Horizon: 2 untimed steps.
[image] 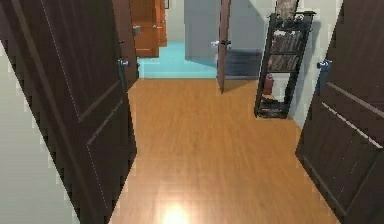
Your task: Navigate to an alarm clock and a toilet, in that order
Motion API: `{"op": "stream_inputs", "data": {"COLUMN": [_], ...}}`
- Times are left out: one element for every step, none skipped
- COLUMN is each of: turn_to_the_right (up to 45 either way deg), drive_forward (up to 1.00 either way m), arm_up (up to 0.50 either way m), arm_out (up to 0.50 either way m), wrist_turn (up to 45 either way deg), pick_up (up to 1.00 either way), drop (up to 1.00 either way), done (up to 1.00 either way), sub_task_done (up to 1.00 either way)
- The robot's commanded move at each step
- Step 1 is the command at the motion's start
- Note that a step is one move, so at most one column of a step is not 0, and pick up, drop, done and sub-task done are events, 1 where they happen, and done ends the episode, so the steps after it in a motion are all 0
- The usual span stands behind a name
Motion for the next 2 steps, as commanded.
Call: {"op": "stream_inputs", "data": {"turn_to_the_right": [0.0, 0.0], "drive_forward": [1.00, 1.00], "arm_up": [0.00, 0.00], "arm_out": [0.00, 0.00], "wrist_turn": [0.0, 0.0], "pick_up": [0.00, 0.00], "drop": [0.00, 0.00], "done": [0.00, 0.00], "sub_task_done": [0.00, 0.00]}}
